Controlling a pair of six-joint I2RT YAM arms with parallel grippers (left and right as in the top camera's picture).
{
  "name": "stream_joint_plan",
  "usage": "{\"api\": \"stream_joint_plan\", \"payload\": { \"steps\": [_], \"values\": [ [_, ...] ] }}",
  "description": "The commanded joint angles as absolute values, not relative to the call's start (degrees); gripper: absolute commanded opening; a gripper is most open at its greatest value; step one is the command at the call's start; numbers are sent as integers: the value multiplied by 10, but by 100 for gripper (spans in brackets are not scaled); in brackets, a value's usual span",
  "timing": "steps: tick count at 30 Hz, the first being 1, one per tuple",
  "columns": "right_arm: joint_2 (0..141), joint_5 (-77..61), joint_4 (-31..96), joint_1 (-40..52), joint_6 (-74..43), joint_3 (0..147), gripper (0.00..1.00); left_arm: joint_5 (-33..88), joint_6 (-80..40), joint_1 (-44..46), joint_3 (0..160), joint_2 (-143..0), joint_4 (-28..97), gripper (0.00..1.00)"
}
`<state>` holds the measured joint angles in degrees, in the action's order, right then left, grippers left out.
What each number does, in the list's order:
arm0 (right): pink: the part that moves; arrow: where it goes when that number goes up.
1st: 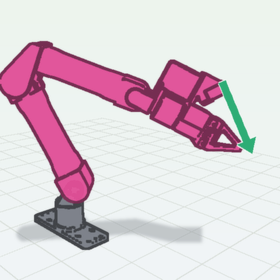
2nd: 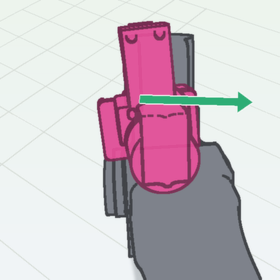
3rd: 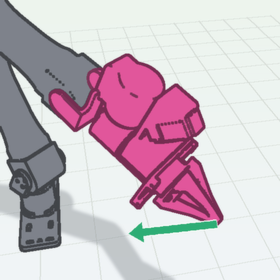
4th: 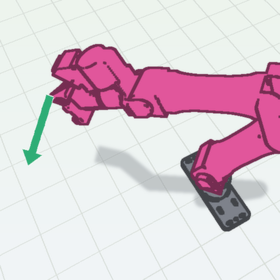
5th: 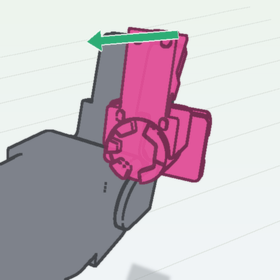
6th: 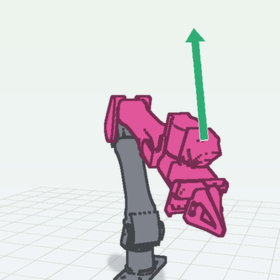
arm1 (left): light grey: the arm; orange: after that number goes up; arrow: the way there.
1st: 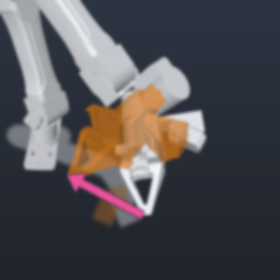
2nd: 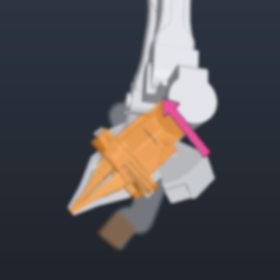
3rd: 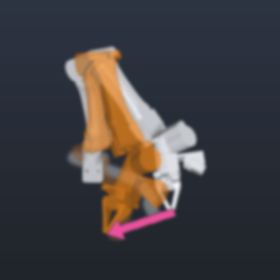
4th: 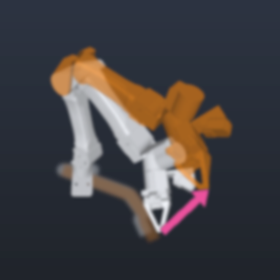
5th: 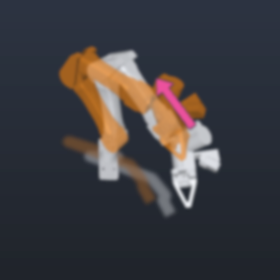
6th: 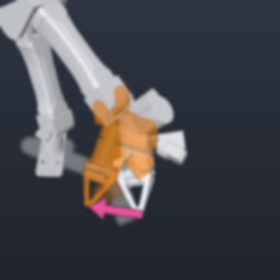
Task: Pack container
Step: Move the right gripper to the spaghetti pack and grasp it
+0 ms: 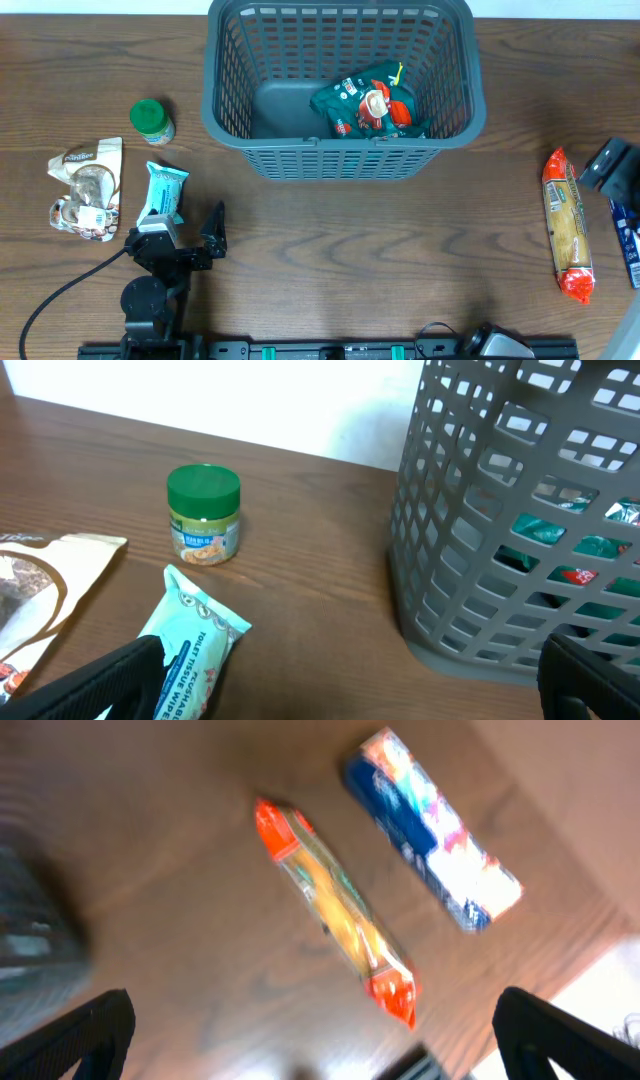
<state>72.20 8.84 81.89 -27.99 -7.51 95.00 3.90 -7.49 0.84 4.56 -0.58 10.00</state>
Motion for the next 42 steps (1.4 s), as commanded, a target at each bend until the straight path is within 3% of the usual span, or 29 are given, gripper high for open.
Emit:
{"api": "stream_joint_plan", "payload": {
  "steps": [1, 9, 23, 42],
  "values": [
    [697, 75, 772, -321, -94, 838, 99, 39, -72, 7, 31, -2, 103, 99],
    [727, -19, 655, -393, -18, 689, 99, 39, -72, 7, 31, -2, 103, 99],
    [936, -7, 600, -390, 55, 689, 99, 39, -72, 7, 31, -2, 103, 99],
    [1034, 45, 521, -378, 64, 688, 99, 39, -72, 7, 31, -2, 103, 99]
  ]
}}
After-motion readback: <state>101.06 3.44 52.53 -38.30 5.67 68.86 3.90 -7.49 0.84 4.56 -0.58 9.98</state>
